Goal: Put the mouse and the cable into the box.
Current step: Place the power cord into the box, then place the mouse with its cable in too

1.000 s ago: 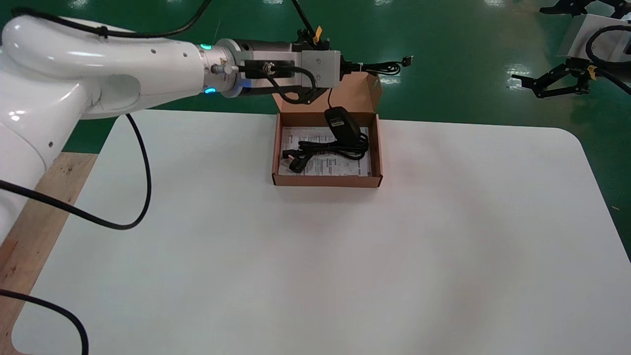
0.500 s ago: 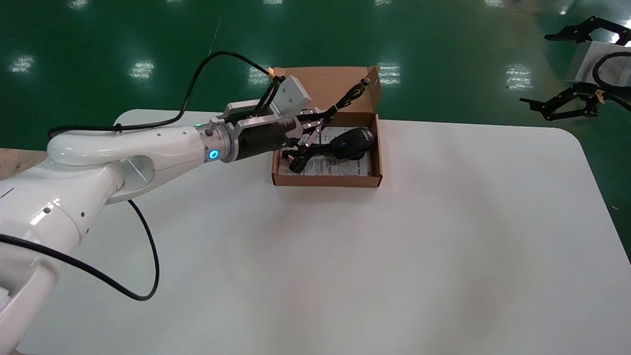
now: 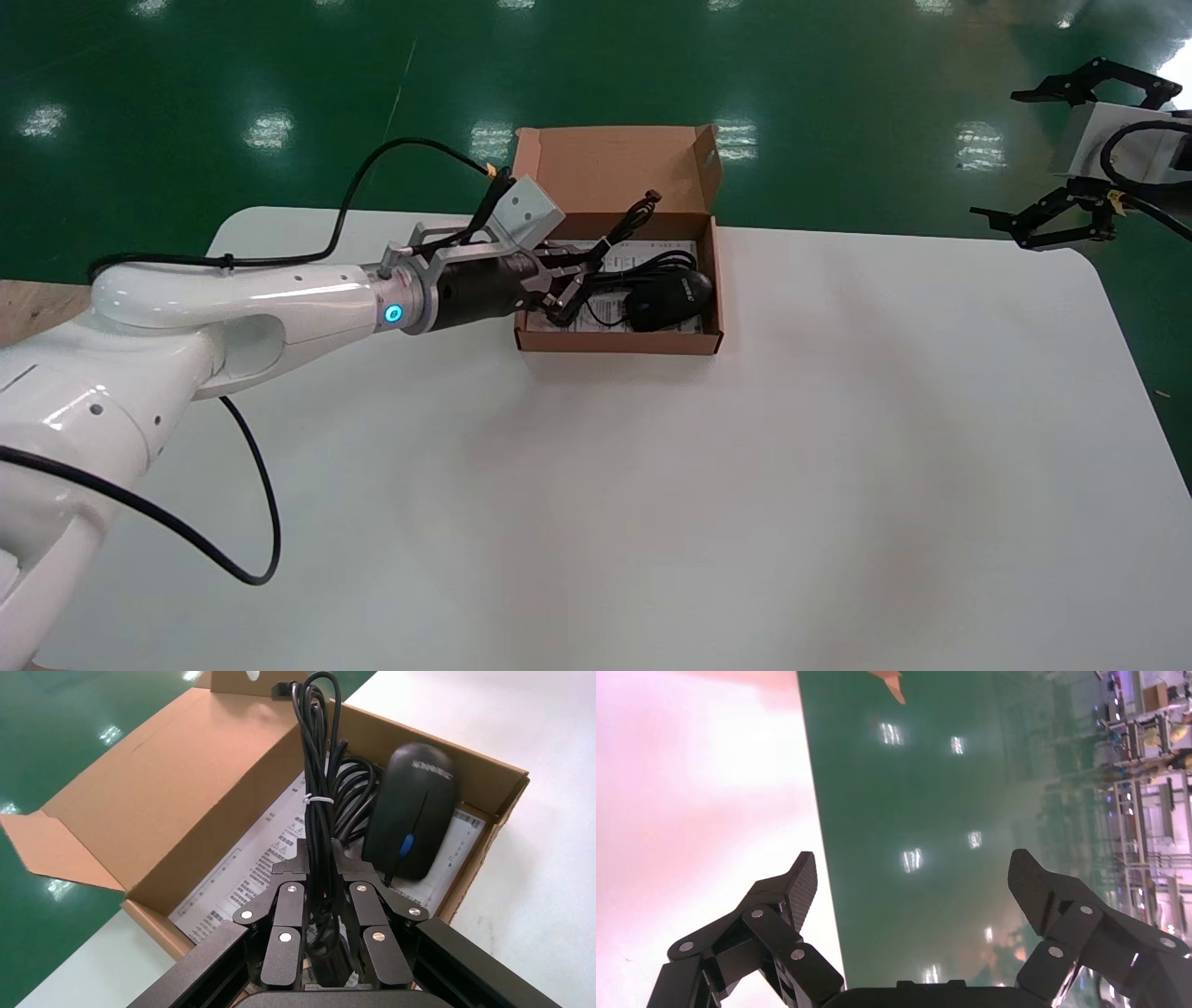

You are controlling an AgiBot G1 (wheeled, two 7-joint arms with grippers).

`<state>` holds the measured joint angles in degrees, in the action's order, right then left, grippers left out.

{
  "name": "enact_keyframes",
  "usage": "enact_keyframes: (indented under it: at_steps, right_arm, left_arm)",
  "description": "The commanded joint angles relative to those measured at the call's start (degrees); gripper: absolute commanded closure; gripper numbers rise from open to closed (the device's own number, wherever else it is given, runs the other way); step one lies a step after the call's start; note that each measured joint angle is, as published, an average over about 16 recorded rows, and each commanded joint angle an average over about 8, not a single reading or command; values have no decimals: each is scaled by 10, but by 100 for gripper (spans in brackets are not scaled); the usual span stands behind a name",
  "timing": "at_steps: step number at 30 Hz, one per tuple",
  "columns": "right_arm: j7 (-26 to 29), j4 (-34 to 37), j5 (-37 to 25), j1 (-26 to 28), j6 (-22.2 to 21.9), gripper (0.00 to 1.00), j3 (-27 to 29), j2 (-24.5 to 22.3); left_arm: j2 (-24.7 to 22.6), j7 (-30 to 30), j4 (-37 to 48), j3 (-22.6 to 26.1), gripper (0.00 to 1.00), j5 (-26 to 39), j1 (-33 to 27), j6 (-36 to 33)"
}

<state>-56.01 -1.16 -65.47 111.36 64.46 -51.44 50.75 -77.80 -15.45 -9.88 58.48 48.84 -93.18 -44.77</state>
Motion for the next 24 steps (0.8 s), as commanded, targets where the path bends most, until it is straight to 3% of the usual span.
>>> enact_keyframes:
  at_steps: [1,12,24]
  right_arm:
    - [1,0,-1,0,3,0,-1,1]
    - [21,-8,0,-9,20,0,3,1]
    - [139,-139,43,-99,56,0,67,-28]
  left_arm:
    - [0,10,1,7,0,5,-2,1]
    - [11,27,-16,5,0,4,6,-6]
    - [89,71,-133,-75,0,-10,64,-82]
